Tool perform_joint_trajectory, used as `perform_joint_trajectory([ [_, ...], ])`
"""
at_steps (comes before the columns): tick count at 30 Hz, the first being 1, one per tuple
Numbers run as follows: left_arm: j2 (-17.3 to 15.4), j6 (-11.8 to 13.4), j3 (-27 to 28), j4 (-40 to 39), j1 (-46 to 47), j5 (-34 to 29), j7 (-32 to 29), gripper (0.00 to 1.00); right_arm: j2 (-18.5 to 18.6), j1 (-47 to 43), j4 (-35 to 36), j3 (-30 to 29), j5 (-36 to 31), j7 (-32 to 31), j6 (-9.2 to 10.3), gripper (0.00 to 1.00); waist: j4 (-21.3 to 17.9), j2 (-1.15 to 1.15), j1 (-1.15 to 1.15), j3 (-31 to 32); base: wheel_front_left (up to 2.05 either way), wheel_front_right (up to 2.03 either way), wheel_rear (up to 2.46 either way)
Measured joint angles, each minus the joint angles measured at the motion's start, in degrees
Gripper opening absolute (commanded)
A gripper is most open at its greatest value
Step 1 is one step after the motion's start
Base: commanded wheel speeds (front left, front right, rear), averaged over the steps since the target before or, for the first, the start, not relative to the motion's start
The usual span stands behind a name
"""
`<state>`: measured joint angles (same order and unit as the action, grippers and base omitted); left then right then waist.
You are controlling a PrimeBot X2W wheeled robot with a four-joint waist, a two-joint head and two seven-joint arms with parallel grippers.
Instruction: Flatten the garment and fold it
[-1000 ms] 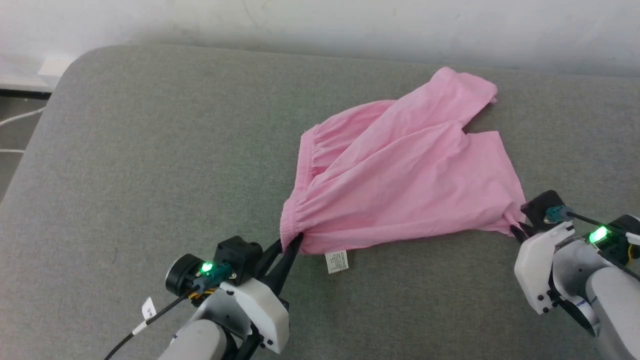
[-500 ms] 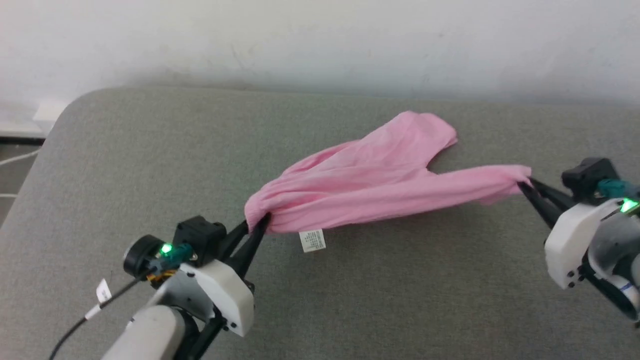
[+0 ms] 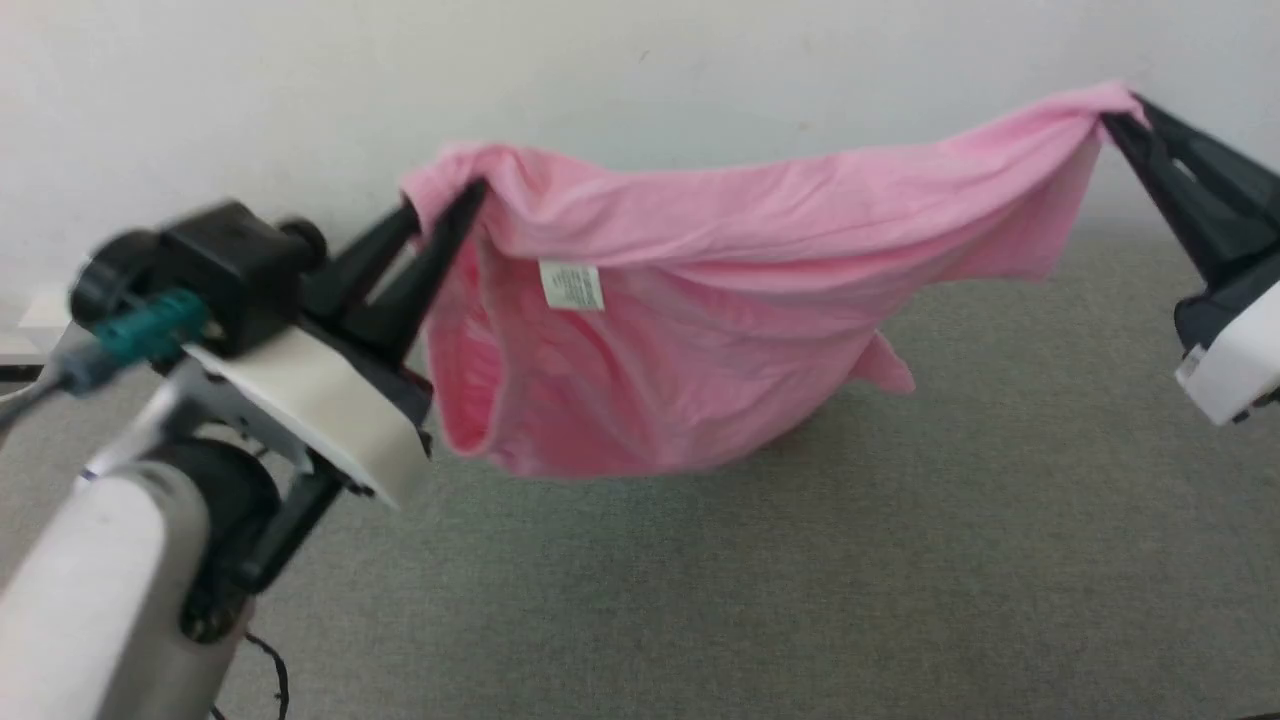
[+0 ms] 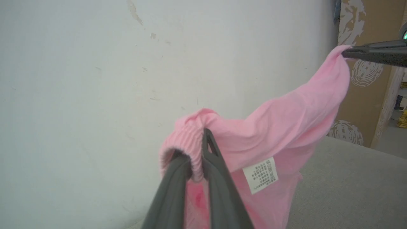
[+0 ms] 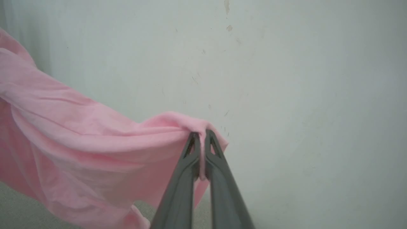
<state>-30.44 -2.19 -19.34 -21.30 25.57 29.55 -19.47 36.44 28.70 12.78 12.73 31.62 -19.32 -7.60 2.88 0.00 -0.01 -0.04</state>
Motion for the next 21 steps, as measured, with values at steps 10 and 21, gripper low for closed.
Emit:
perform_joint_trajectory([
  [10, -0.6, 1.7, 3.6, -1.1, 9.6, 4.1, -6.2, 0.00, 0.8, 10.4, 0.6, 1.3, 0.2, -3.4, 0.00, 0.00, -1.9, 0.00, 0.01, -2.3, 0.00, 0.00, 0.00],
  [21, 2.6, -0.9, 2.3, 14.0, 31.3, 4.9, -8.7, 0.00, 1.8, 33.1, -12.6, 6.4, -2.4, 0.1, -0.01, 0.00, -3.4, 0.00, 0.02, -11.8, 0.00, 0.00, 0.00],
])
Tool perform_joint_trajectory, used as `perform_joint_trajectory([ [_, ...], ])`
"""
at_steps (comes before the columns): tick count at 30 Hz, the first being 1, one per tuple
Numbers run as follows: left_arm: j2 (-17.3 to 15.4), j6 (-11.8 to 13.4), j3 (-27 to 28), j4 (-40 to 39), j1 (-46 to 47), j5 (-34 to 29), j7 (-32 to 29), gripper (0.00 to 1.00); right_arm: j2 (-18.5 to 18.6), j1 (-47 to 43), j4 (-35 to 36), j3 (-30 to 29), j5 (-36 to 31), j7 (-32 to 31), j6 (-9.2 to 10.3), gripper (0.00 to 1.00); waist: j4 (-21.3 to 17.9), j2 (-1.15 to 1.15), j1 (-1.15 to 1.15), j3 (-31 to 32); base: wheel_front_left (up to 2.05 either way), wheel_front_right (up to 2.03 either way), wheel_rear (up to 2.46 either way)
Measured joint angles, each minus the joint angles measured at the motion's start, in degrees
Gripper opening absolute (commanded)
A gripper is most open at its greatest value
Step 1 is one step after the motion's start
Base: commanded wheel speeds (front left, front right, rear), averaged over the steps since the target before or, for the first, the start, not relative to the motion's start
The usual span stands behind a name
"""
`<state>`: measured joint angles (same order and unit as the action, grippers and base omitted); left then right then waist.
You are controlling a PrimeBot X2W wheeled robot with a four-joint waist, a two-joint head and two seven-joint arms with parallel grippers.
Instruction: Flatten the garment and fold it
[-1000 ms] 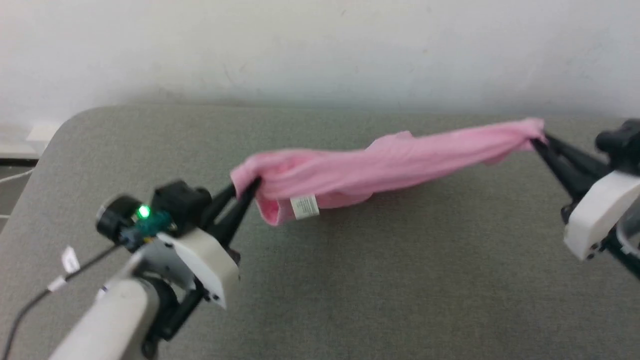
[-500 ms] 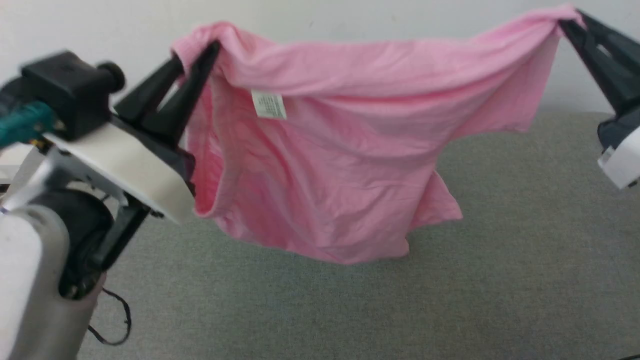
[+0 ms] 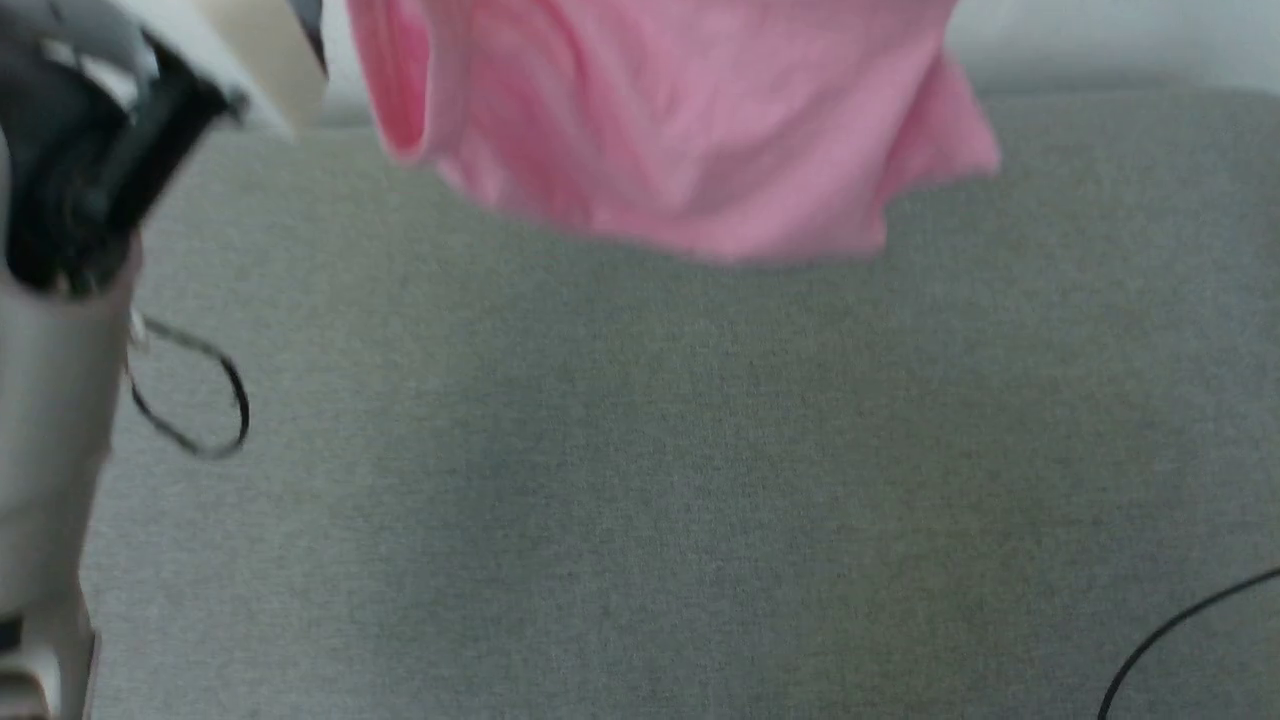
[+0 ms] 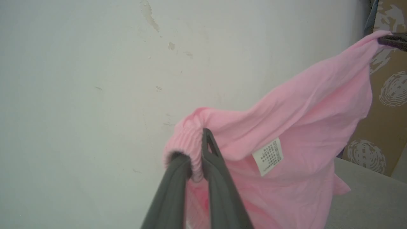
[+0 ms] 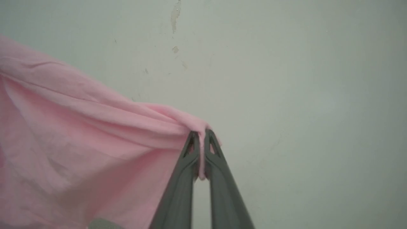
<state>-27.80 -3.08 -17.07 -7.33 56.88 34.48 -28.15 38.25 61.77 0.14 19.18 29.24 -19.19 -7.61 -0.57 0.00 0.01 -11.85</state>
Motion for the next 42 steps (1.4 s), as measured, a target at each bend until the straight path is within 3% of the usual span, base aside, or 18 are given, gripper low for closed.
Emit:
perform_joint_trajectory([
  [4, 1.7, -1.1, -1.0, 8.2, 9.7, -2.4, 2.1, 0.00, -1.0, 9.7, -7.4, 3.6, -2.2, 3.8, 0.00, 0.00, -0.8, 0.00, 0.01, -4.9, 0.00, 0.00, 0.00],
  [11, 5.4, -1.9, -1.6, 22.1, 24.9, -7.1, 12.1, 0.00, -4.8, 22.5, -20.3, 6.7, -6.0, 11.4, 0.00, 0.00, -2.6, 0.00, 0.01, -13.4, 0.00, 0.00, 0.00],
  [21, 9.0, -2.0, -3.4, 38.6, 29.4, -9.8, 24.2, 0.00, -10.6, 25.9, -33.5, 11.4, -7.4, 19.0, 0.00, 0.00, -4.4, 0.00, 0.01, -22.3, 0.00, 0.00, 0.00],
  [26, 10.4, -2.9, -6.3, 43.8, 24.1, -9.9, 27.7, 0.00, -12.1, 22.1, -37.4, 14.1, -6.5, 22.6, 0.00, 0.00, -4.3, 0.00, 0.00, -23.1, 0.00, 0.00, 0.00],
  [33, 10.5, -3.5, -11.2, 46.7, 9.6, -9.6, 31.4, 0.00, -12.5, 10.0, -40.1, 19.2, -4.4, 26.8, 0.00, 0.00, -3.9, 0.00, -0.02, -19.3, 0.00, 0.00, 0.00],
  [42, 6.9, -4.0, -16.2, 43.8, -10.4, -7.5, 31.4, 0.00, -7.8, -7.2, -36.3, 29.0, 0.3, 25.1, 0.00, 0.00, -3.7, 0.00, -0.03, -10.5, 0.00, 0.00, 0.00],
])
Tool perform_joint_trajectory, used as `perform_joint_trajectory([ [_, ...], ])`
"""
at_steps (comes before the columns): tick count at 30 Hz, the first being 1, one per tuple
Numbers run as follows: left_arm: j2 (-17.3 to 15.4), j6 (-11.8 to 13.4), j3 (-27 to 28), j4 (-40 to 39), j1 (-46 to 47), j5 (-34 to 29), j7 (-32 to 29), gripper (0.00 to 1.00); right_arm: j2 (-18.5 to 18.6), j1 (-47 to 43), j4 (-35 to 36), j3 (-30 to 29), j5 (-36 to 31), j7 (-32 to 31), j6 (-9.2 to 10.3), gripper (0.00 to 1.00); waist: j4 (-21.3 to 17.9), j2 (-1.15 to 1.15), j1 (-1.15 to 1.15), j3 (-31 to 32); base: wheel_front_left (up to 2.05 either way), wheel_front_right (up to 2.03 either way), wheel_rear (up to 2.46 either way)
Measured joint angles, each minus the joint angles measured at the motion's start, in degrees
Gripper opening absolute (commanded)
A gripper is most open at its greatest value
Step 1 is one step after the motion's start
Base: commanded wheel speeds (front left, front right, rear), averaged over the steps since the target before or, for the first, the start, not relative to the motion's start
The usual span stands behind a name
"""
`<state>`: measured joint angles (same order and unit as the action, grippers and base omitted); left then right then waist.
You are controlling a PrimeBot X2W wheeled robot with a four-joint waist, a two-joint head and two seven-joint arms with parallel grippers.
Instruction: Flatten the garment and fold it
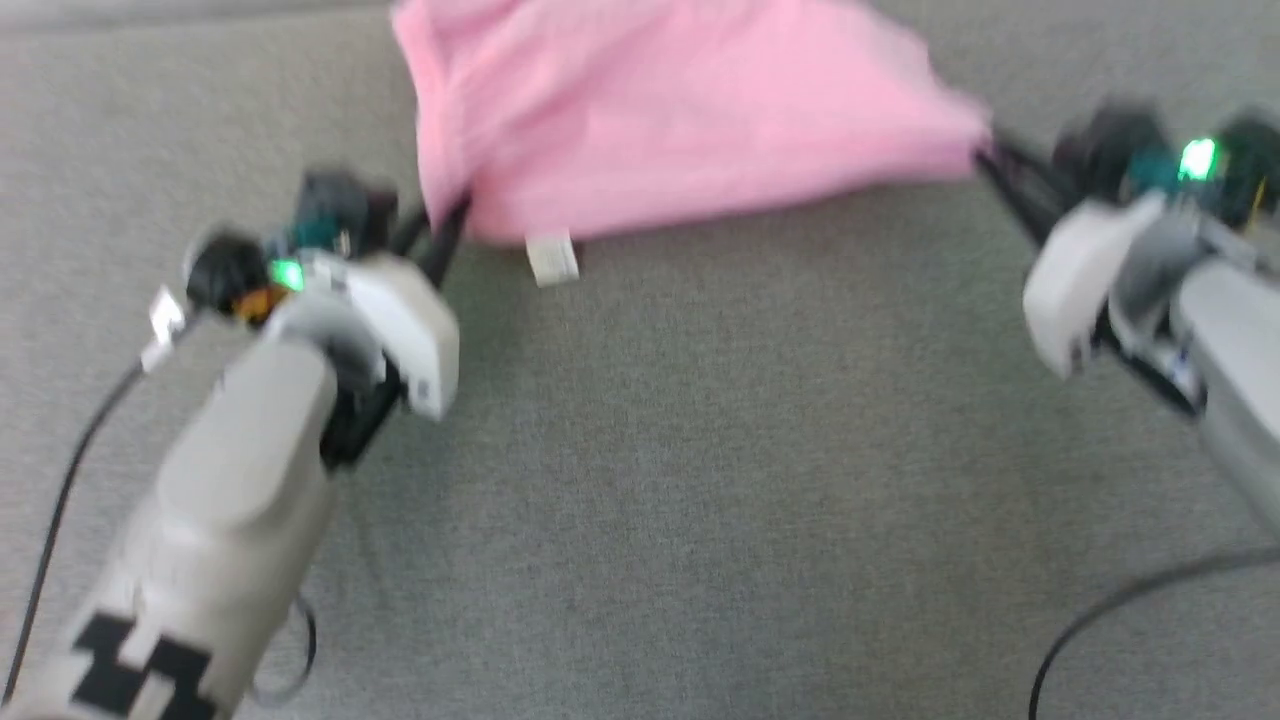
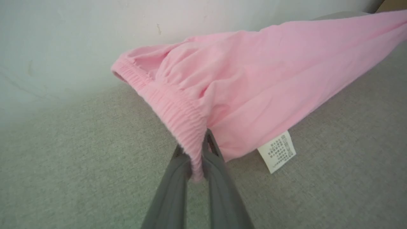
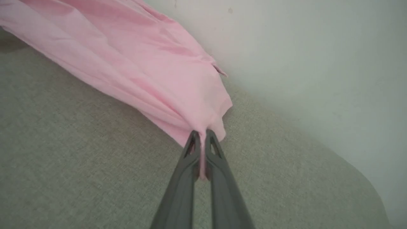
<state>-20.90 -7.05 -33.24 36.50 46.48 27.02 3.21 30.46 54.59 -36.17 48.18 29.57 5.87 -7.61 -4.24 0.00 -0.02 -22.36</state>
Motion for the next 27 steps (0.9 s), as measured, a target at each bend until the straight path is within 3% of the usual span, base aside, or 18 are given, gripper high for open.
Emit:
perform_joint_trajectory([
  [11, -4.7, 0.4, -3.2, -12.6, -16.3, 2.8, -6.5, 0.00, 9.0, -13.6, 11.8, 3.7, 8.8, -9.7, -0.01, 0.00, 0.2, 0.00, 0.00, 10.8, 0.00, 0.00, 0.00],
  [18, -7.2, 3.7, -5.4, -24.2, -29.2, 5.1, -10.5, 0.00, 15.0, -24.7, 20.2, 1.2, 13.0, -14.9, -0.01, 0.00, 1.0, 0.00, 0.00, 16.4, 0.00, 0.00, 0.00],
  [27, -8.7, 8.2, -8.9, -36.4, -43.5, 7.2, -13.8, 0.00, 21.1, -43.5, 29.0, -6.5, 17.3, -23.3, -0.01, 0.00, 3.3, 0.00, 0.01, 20.3, 0.00, 0.00, 0.00],
])
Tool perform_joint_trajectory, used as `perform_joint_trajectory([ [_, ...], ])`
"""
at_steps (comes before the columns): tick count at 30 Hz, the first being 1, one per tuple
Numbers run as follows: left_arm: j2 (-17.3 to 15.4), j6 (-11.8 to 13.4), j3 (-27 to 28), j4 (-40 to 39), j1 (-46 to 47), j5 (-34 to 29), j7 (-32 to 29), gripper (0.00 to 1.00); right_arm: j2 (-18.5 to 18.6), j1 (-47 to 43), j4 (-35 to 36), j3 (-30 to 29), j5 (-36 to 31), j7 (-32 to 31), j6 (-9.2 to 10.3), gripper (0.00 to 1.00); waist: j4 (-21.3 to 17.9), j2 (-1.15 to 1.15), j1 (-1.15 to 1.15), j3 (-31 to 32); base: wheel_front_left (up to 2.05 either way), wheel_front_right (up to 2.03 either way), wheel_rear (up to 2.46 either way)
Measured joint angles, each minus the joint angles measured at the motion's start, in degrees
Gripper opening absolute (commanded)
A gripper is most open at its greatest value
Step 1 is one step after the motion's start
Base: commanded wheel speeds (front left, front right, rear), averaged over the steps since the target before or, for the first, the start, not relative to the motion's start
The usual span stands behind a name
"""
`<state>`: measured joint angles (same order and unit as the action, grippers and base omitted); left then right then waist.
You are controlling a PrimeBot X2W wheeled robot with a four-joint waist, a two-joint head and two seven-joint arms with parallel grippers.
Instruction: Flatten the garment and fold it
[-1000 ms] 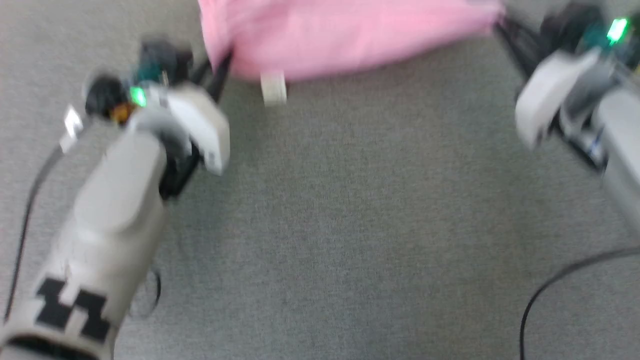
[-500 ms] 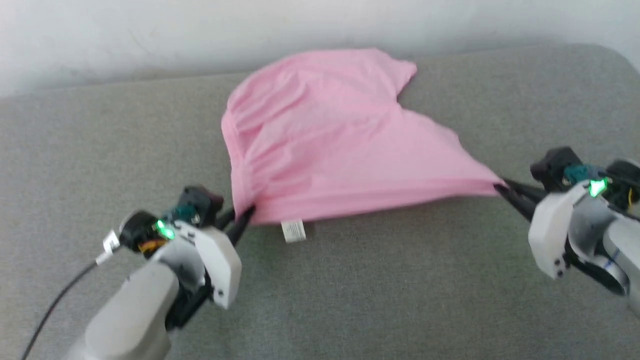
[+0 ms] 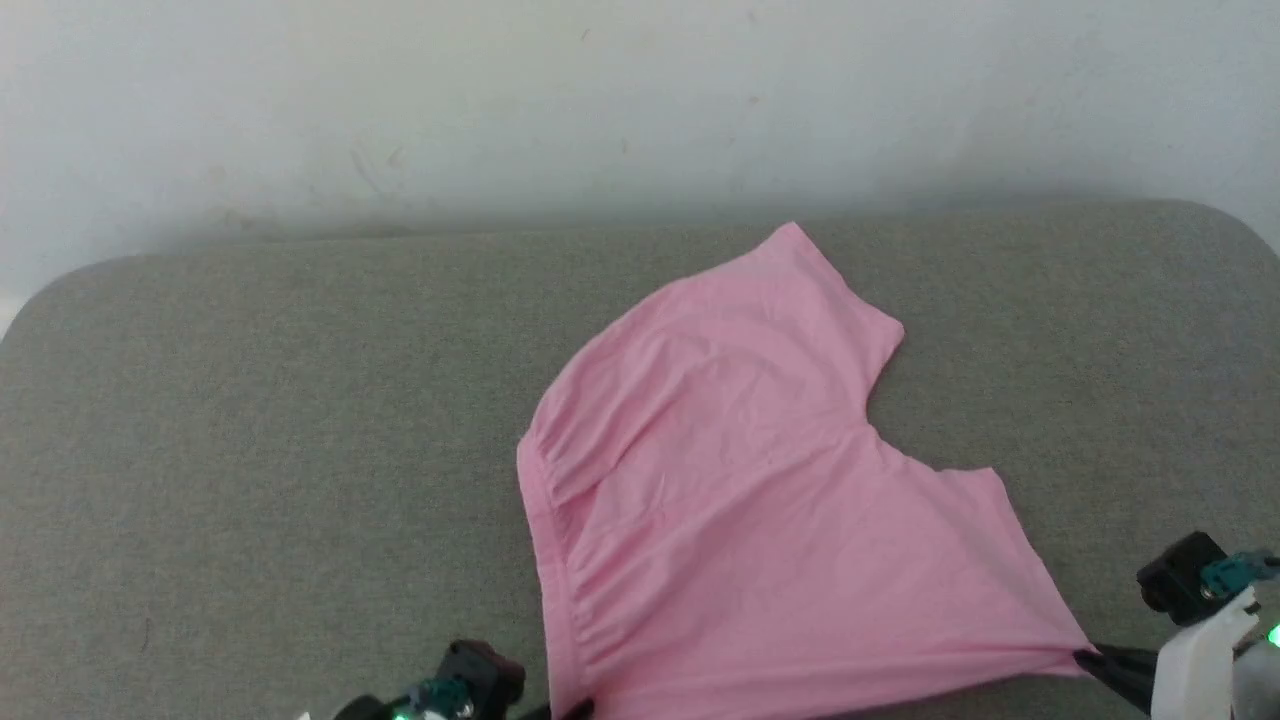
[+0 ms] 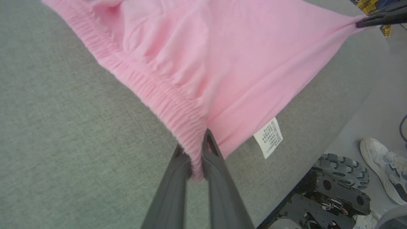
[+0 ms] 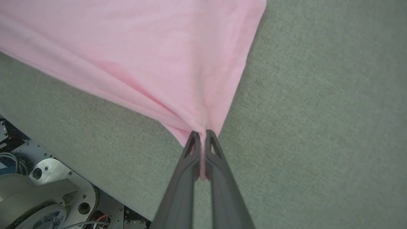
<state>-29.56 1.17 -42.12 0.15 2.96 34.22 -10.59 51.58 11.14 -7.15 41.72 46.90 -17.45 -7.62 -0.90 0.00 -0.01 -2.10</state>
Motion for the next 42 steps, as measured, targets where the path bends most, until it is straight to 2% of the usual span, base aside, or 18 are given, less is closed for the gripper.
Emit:
perform_joint_trajectory([
  [6, -0.4, 0.2, -2.5, -1.1, -3.5, 0.5, -1.0, 0.00, 1.5, -6.8, 6.1, -7.9, 0.3, -3.1, 0.00, 0.00, 1.3, 0.00, 0.01, -0.1, 0.00, 0.00, 0.00],
  [13, 0.7, 0.5, -0.9, -2.0, 0.6, -0.1, 0.4, 0.00, 0.1, -7.0, 11.6, -17.2, -2.8, -4.3, 0.01, 0.00, 3.0, 0.00, 0.02, -2.2, 0.00, 0.00, 0.00],
  [19, 1.2, 1.0, 0.9, -4.2, 5.6, -1.1, 0.6, 0.00, -1.6, -2.4, 14.7, -22.7, -4.0, -6.6, 0.01, 0.00, 5.0, 0.00, 0.02, -5.2, 0.00, 0.00, 0.00],
  [25, 3.2, 1.1, 2.2, -5.9, 10.7, -1.5, 0.8, 0.00, -2.5, 6.8, 14.1, -24.8, -5.8, -9.2, 0.02, 0.00, 7.7, 0.00, 0.02, -8.9, 0.00, 0.00, 0.00],
  [31, 6.4, 0.9, 3.0, -5.4, 16.3, -1.4, 1.3, 0.00, -4.7, 17.9, 8.7, -22.5, -8.3, -11.5, 0.02, 0.00, 10.8, 0.00, 0.02, -13.1, 0.00, 0.00, 0.00],
  [42, 12.7, 1.0, 4.4, 1.6, 25.8, -1.0, 2.1, 0.00, -7.5, 38.8, -8.0, -9.6, -13.7, -13.6, 0.02, 0.00, 15.2, 0.00, 0.03, -21.5, 0.00, 0.00, 0.00],
])
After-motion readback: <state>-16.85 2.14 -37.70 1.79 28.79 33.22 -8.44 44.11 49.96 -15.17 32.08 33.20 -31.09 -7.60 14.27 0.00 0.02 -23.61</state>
